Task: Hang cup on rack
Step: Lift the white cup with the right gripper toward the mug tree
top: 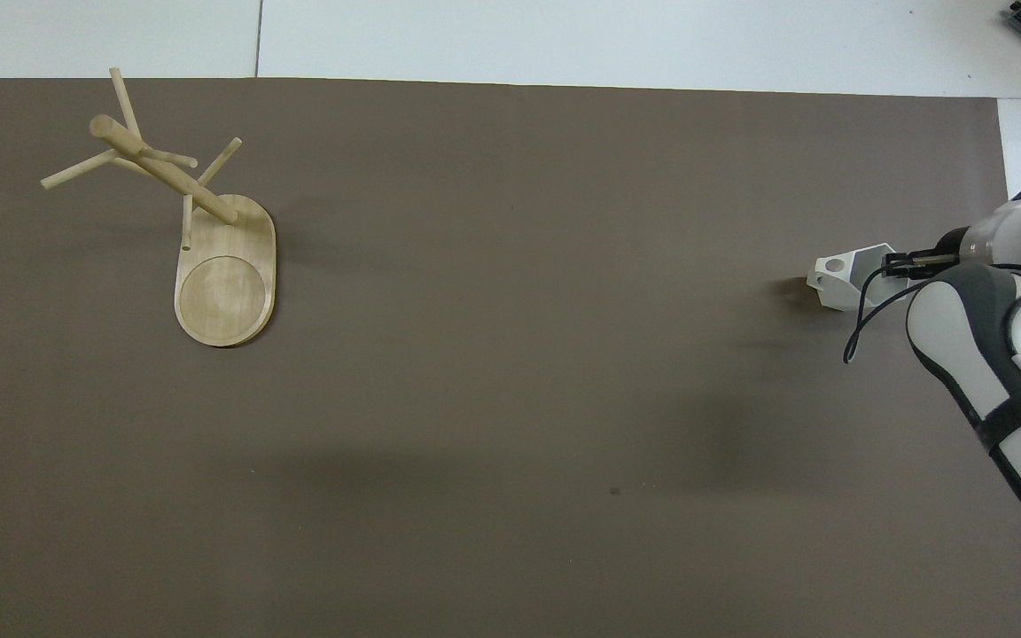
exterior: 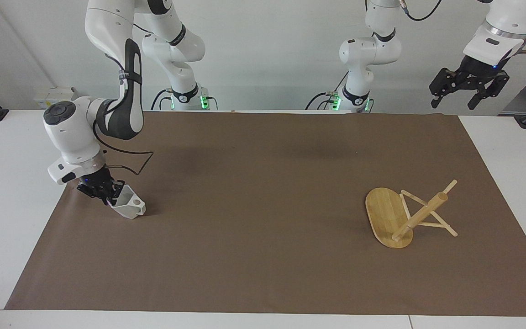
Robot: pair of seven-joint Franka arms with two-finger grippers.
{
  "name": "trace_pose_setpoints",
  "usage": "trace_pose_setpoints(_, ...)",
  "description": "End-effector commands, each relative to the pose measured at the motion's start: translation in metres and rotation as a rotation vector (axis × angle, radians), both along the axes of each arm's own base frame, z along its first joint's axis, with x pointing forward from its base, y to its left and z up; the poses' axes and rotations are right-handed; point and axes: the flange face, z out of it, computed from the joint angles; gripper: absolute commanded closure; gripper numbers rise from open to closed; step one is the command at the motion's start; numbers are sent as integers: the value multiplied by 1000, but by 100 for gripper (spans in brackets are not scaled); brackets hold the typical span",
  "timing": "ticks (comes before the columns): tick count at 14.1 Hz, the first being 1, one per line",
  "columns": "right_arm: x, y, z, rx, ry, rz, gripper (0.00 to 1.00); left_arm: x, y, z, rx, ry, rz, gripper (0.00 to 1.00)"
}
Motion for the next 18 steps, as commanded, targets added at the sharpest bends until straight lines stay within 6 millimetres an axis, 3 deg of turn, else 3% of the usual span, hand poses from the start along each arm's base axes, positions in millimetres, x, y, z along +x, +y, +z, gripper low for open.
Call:
trace_pose_setpoints(1, -3, 0, -4, -4, 1, 12, 100, -2, 3, 5, 6, -20, -1, 0)
trace_pose_setpoints(9, 3, 4, 7, -2, 7, 28, 100, -9, -6, 7, 5, -28, -19, 0)
trace_pose_setpoints(13, 13, 13, 34, 25, 4, 68, 100, -14, -5, 1, -3, -25, -10, 0)
trace_pose_setpoints(18, 19, 31, 57, 244, -57, 174, 100, -13, -4, -1, -4, -34, -6, 0)
